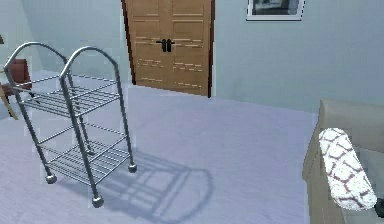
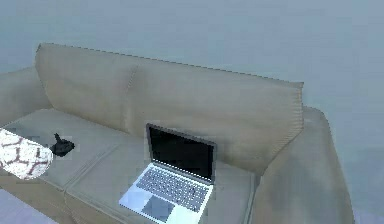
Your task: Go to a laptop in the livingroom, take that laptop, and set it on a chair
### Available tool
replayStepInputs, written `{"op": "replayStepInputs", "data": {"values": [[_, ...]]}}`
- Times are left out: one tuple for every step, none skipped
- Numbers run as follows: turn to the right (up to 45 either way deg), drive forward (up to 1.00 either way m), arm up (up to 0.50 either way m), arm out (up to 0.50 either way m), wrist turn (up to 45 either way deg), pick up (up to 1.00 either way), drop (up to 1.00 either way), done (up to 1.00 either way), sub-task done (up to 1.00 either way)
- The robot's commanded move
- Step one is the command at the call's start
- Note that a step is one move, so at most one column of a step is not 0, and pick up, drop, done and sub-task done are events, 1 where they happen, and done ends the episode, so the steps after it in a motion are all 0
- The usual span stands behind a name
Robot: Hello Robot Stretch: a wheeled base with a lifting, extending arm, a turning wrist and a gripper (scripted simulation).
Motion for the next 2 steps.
{"op": "replayStepInputs", "data": {"values": [[0.0,0.0,0.1,0.0,0.0,0.0,0.0,0.0,0.0],[0.0,0.0,0.48,0.0,0.0,0.0,0.0,0.0,0.0]]}}
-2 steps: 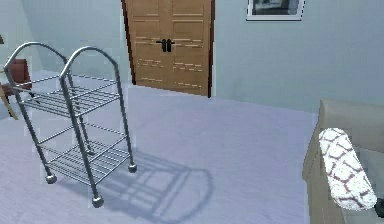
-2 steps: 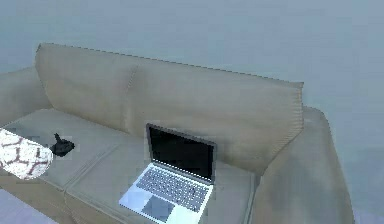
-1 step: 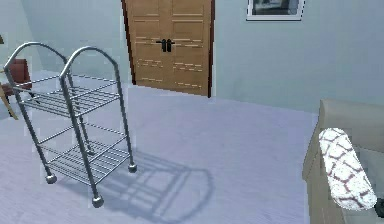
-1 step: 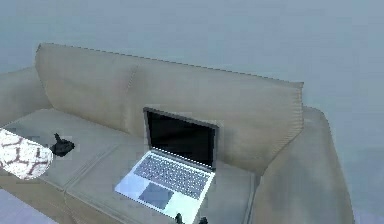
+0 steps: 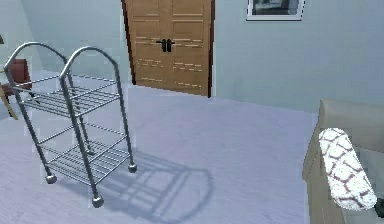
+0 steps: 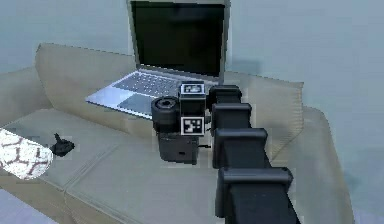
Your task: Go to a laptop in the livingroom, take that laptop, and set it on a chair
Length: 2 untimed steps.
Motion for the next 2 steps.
{"op": "replayStepInputs", "data": {"values": [[0.0,0.0,0.0,0.0,-45.0,0.0,0.0,0.0,0.0],[0.0,0.0,0.0,0.0,-45.0,0.0,0.0,0.0,0.0]]}}
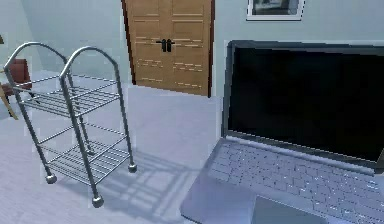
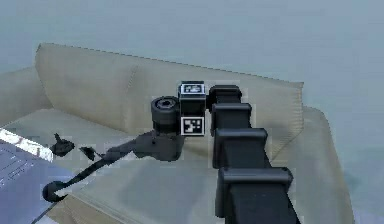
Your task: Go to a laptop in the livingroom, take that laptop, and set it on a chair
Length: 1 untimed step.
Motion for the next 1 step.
{"op": "replayStepInputs", "data": {"values": [[0.0,0.0,0.0,0.0,-45.0,0.0,0.0,0.0,0.0]]}}
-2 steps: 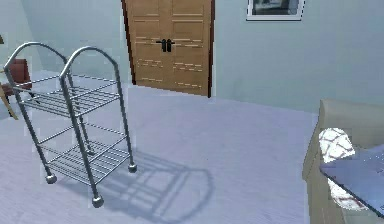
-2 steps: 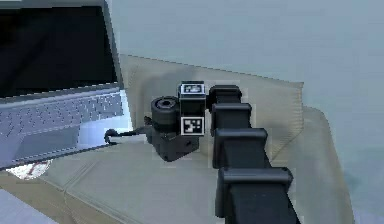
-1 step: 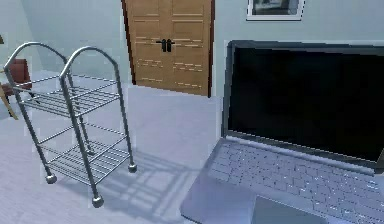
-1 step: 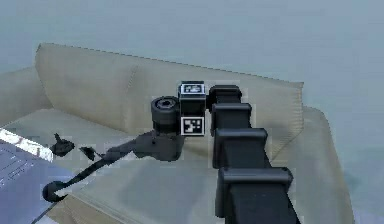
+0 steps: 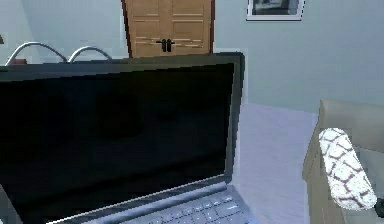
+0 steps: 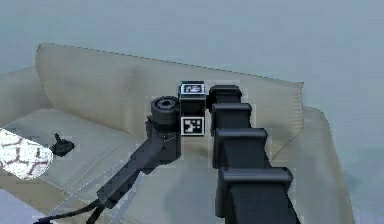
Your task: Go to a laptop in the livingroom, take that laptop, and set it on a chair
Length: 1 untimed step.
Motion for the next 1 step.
{"op": "replayStepInputs", "data": {"values": [[0.0,0.0,0.0,0.0,-3.0,0.0,0.0,0.0,0.0]]}}
